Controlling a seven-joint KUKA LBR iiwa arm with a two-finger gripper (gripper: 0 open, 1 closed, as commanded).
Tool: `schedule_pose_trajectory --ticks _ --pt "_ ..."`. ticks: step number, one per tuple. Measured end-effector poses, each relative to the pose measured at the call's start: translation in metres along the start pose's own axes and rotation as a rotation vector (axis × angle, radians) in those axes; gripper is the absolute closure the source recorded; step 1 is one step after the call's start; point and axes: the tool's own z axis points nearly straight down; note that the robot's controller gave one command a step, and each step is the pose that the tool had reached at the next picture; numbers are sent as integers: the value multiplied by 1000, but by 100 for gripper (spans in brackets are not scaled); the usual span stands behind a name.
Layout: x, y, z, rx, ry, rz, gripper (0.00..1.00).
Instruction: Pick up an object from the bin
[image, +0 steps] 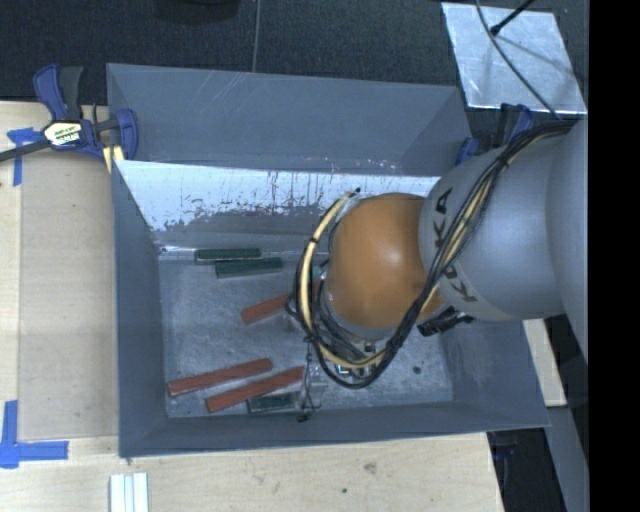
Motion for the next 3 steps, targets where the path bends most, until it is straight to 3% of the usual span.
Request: schedule_pose_trajectory --ticks 1,2,3 --pt "-10 12 57 -1 -12 -29 0" --pt "-8 13 55 -2 -1 -30 100" --pt "-8 -51 3 3 -14 -52 100"
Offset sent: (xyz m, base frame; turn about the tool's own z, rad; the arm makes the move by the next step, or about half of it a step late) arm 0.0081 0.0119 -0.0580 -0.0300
